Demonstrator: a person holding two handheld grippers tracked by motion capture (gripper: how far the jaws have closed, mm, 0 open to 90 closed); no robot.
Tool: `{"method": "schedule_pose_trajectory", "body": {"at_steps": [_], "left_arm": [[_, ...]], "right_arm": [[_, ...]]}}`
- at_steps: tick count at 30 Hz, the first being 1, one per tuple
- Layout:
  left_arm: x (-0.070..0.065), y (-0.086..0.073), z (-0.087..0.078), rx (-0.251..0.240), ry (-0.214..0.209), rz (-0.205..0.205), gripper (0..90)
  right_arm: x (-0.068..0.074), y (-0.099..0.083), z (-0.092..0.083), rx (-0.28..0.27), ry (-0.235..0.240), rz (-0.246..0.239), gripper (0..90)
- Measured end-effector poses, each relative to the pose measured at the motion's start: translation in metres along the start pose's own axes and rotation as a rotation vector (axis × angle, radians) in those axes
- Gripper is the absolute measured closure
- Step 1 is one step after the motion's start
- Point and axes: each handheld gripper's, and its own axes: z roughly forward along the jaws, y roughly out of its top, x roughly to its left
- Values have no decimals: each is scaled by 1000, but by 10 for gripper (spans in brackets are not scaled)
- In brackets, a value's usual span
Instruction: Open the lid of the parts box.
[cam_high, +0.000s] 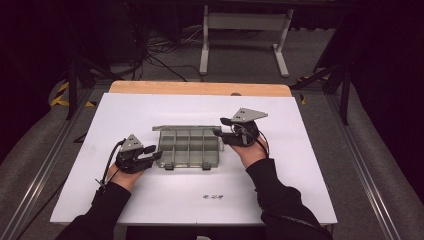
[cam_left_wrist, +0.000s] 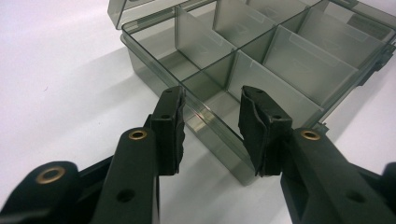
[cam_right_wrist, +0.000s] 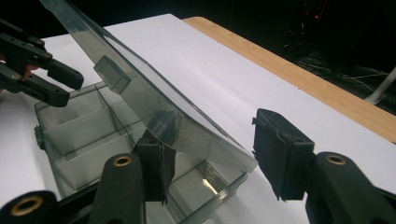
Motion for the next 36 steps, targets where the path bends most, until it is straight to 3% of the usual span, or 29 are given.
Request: {"method": "schedule_pose_trajectory", "body": {"at_steps": [6,18,25,31,36], "left_arm": [[2,-1,0,-2,-20,-12,614],[-1,-1,1,-4,-11,4,643],[-1,-1,1,4,-22,-15,674],[-3,0,1,6,5,32,678],[-3,0,0,6,2,29,681]], "right_arm": [[-6,4,6,-7,-4,10,519],[-21,10,15,-11,-21,12,537],[-32,10,22,-19,-31,51,547],[-37,9,30,-9,-38,71,567],[-40,10,36,11,-45,77,584]]}}
